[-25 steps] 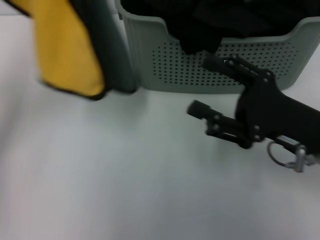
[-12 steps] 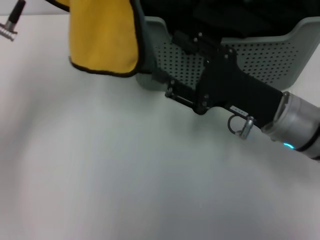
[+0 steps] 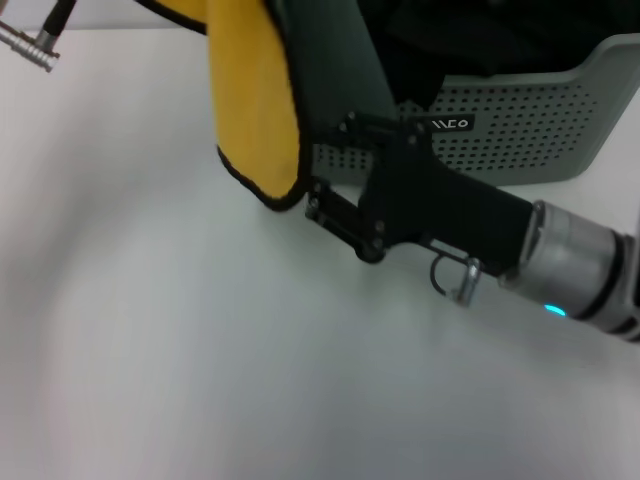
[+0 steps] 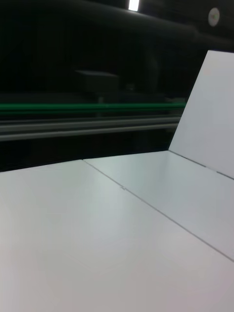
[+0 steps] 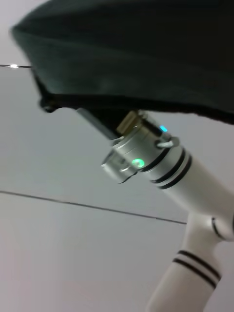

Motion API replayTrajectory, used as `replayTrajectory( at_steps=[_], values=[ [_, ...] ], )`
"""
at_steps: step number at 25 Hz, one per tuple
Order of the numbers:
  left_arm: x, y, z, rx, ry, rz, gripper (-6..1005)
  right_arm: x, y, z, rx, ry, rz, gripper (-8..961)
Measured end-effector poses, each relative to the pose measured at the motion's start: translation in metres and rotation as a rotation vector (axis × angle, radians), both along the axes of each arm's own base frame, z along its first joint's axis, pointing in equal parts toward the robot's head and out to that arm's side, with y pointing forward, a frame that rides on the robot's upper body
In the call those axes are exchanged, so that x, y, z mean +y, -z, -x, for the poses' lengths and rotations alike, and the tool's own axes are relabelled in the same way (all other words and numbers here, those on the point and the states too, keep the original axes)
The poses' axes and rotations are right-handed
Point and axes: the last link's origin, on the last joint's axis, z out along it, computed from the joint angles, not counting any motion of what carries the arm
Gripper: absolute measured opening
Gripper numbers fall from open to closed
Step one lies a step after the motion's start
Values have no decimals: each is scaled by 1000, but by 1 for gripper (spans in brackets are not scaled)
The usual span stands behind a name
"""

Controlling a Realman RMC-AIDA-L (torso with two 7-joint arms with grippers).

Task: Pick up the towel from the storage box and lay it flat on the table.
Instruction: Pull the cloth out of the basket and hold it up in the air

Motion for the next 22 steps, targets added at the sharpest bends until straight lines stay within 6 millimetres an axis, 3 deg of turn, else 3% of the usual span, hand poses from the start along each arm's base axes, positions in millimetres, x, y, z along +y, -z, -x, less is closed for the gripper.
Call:
replayTrajectory(
  at_steps=[3,9,22],
  values=[
    [0,-1,3,0,-11,-7,2,-10,-5,-7,37,-1,0,362],
    [0,-2,4,-3,-15,-12,2,-20,-9,-19,61,20,1,361],
    [-1,2,-4,-18,12,8,2,-1,-6,-18,28,84,-24,358]
  ],
)
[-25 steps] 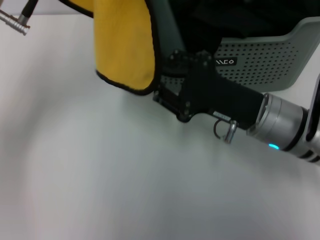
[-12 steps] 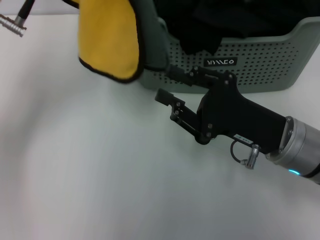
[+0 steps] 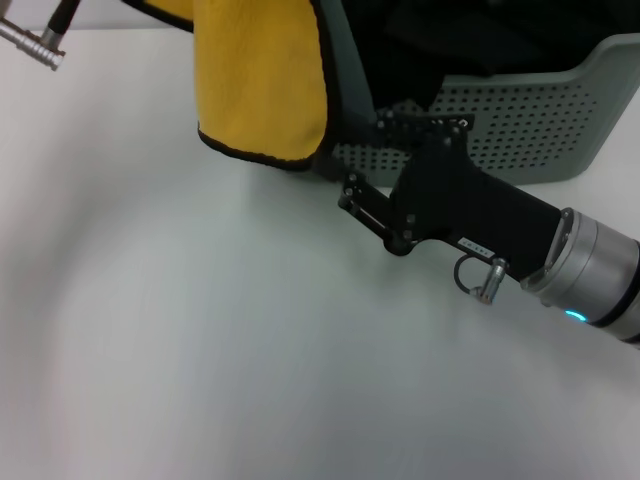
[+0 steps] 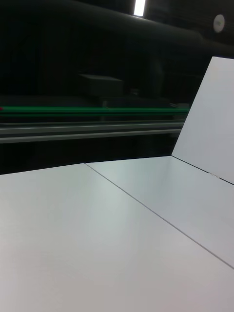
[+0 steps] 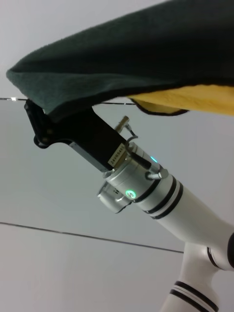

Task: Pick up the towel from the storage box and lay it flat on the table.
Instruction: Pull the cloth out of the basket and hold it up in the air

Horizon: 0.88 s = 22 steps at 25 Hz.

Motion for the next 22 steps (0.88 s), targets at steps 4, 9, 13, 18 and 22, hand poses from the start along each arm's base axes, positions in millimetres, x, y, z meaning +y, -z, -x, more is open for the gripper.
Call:
replayTrajectory(
  at_steps=[4,9,13,18,22],
  values=[
    [0,0,0,-3,0,4,2,1,0,1,0,2,5,357],
    [-1,2,-3,-16,12,14,2,3,4,-1,-21,22,9,352],
    [-2,3,-6,-20,22,18,2,4,4,0,-24,22,9,322],
    [-1,4,-6,-21,20,18,2,5,5,2,-23,19,19,277],
    [-1,3,-5,-23,18,15,2,2,6,0,-23,23,38,271]
  ],
)
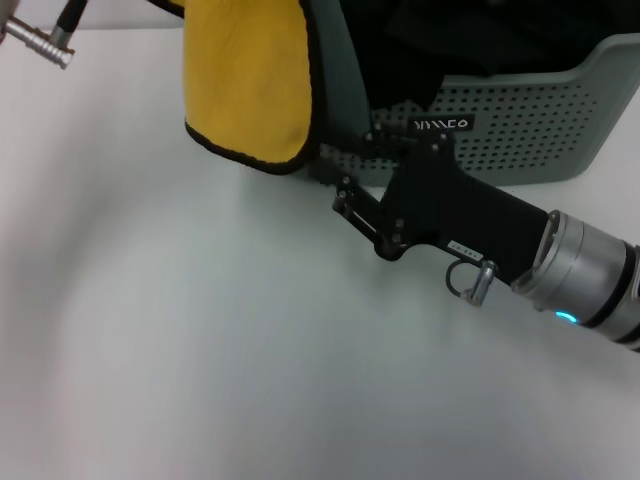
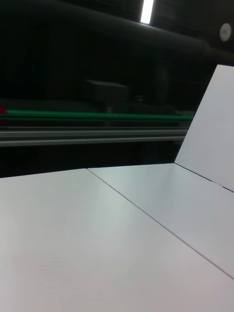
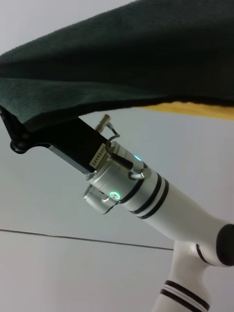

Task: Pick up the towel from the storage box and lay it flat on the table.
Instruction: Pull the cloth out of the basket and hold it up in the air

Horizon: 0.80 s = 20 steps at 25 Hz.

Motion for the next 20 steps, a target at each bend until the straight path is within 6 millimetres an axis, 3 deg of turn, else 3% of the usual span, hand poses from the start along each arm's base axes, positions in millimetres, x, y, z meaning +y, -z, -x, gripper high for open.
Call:
replayTrajectory(
  at_steps=[7,20],
  values=[
    [1,-1,1,-4,-7,-5,2,-7,5,-6,-15,3,23,271],
    [2,1,-2,-1,1,-2,1,1,4,4,-1,-6,21,271]
  ],
)
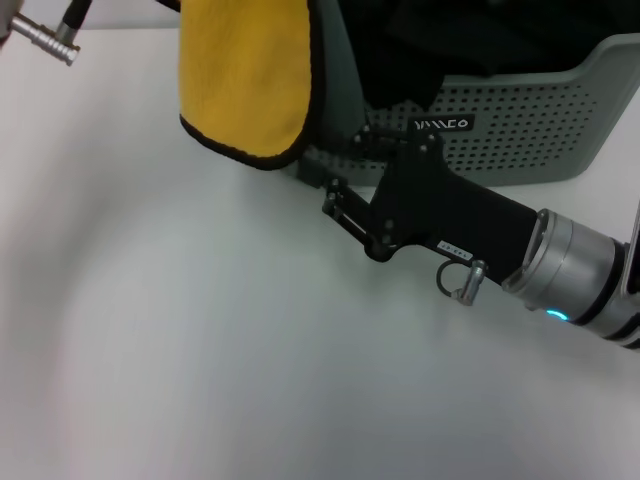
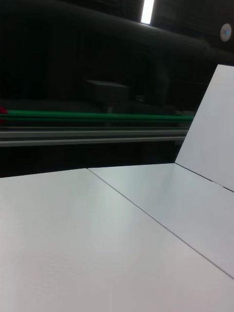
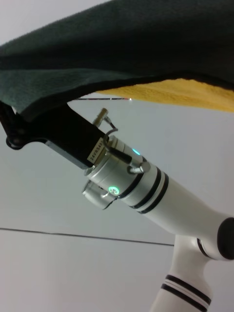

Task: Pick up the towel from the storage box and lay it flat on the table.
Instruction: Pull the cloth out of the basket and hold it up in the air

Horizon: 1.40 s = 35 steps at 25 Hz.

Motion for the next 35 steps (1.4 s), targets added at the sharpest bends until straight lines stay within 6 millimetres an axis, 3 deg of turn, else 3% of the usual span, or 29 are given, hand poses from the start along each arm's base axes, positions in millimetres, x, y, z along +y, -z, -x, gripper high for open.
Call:
replayTrajectory(
  at_steps=[11,23,28,35],
  values=[
    [1,-1,2,-8,-10,-7,2,-3,2,-1,-6,-1,12,272],
    [0,2,-2,-7,5,2,1,9,3,7,-15,12,11,272],
    [1,2,-3,-7,6,3,1,9,4,9,-15,0,16,169],
    [2,4,-2,-6,0,9,1,9,4,12,-10,-7,16,140]
  ],
)
